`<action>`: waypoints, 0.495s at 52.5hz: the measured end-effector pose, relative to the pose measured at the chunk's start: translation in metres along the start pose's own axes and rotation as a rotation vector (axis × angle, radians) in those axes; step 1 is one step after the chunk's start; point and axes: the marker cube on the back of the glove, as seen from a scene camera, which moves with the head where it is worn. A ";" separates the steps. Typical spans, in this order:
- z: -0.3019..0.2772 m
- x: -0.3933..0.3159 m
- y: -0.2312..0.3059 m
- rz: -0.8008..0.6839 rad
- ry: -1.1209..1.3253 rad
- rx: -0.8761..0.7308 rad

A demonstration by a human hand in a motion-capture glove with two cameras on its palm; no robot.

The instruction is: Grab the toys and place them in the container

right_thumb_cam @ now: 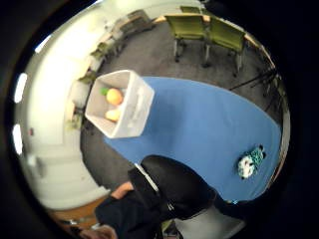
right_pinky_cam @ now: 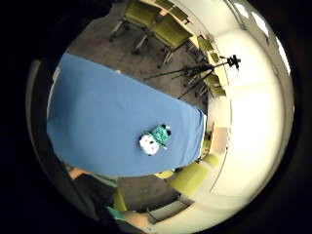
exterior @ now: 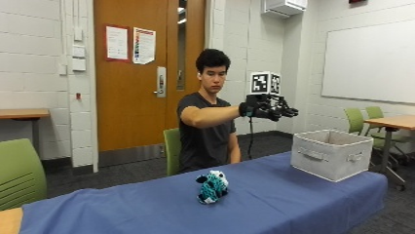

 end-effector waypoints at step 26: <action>0.102 0.170 0.088 0.264 -0.017 -0.110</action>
